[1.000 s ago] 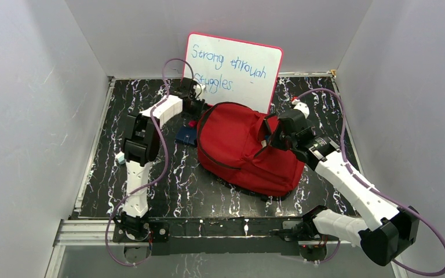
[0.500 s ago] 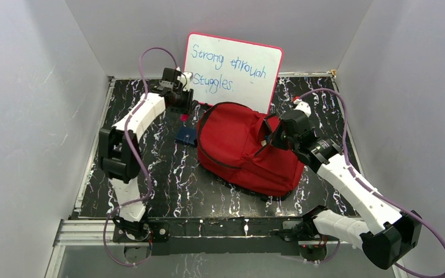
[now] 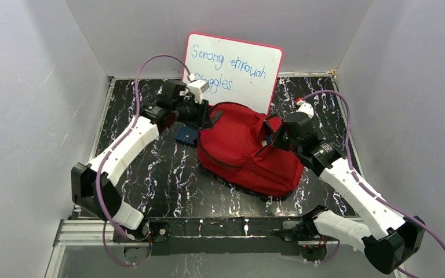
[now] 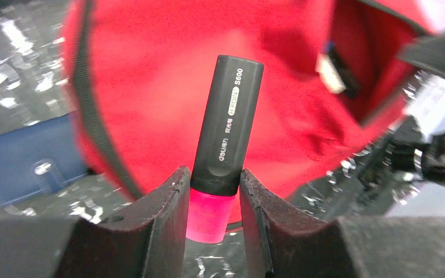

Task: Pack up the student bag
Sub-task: Place the stationery in the student bag.

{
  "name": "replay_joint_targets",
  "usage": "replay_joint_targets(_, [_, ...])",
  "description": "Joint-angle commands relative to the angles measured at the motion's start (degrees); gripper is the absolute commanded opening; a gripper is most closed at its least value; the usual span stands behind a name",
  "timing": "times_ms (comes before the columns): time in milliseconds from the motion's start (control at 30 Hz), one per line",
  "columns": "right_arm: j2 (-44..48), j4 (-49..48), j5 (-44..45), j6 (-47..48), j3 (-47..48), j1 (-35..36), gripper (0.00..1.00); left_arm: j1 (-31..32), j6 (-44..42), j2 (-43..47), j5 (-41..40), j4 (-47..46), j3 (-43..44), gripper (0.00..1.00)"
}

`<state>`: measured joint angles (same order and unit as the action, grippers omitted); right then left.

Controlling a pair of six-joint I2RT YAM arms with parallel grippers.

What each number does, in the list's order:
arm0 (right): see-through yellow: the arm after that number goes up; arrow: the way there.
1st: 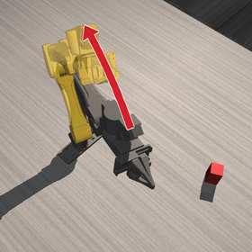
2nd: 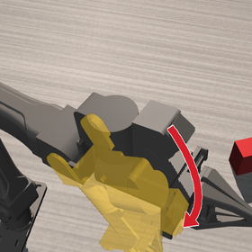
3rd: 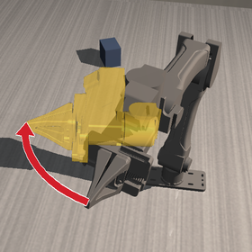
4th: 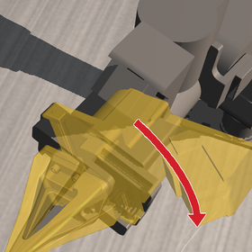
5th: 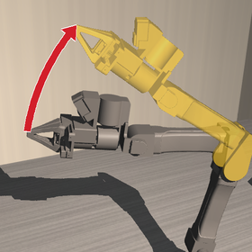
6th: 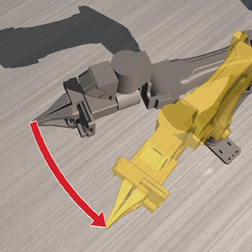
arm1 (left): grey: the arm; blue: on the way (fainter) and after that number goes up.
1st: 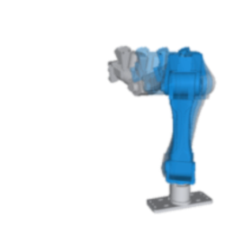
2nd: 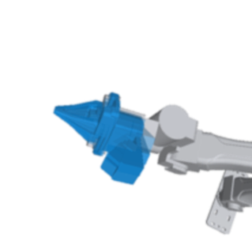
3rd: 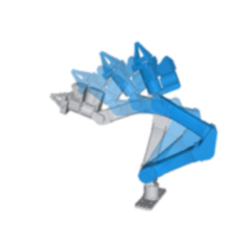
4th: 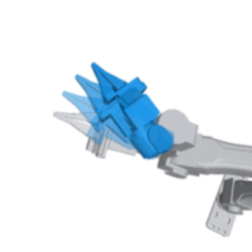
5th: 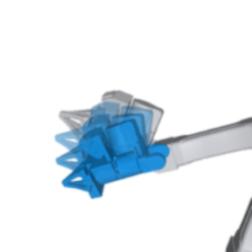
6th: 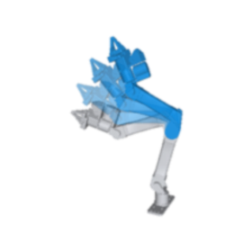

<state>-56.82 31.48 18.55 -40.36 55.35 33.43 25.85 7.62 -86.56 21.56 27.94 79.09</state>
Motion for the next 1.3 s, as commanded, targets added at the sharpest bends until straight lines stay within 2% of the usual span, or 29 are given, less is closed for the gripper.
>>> replay_joint_targets(0, [2.0, -3.3, 2.2, -0.2, 0.2, -0.2, 0.00, 5.7, 5.4, 4.5, 7.3, -7.1, -2.2, 0.20])
replay_joint_targets(100, [2.3, -3.3, 2.4, -0.3, 0.2, -0.2, 0.00, 8.1, 8.0, 3.2, 9.5, -10.2, -3.0, 0.20])
replay_joint_targets(300, [3.0, -3.6, 2.2, -0.7, -0.4, -0.2, 0.00, 12.3, 9.5, -3.0, 8.6, -10.4, -0.3, 0.17])
replay_joint_targets(600, [3.9, -4.0, 1.9, -1.0, -1.2, -0.1, 0.00, 15.0, 9.7, -12.4, 11.7, -10.6, 6.5, 0.17])
replay_joint_targets(867, [4.8, -4.1, 2.0, -1.3, -2.0, -0.2, 0.00, 16.3, 8.9, -19.4, 15.1, -6.9, 13.1, 0.16])
replay_joint_targets(1267, [5.4, -4.6, 1.6, -1.8, -2.8, -0.2, 0.00, 18.3, 12.5, -27.5, 13.6, -2.1, 23.0, 0.12])
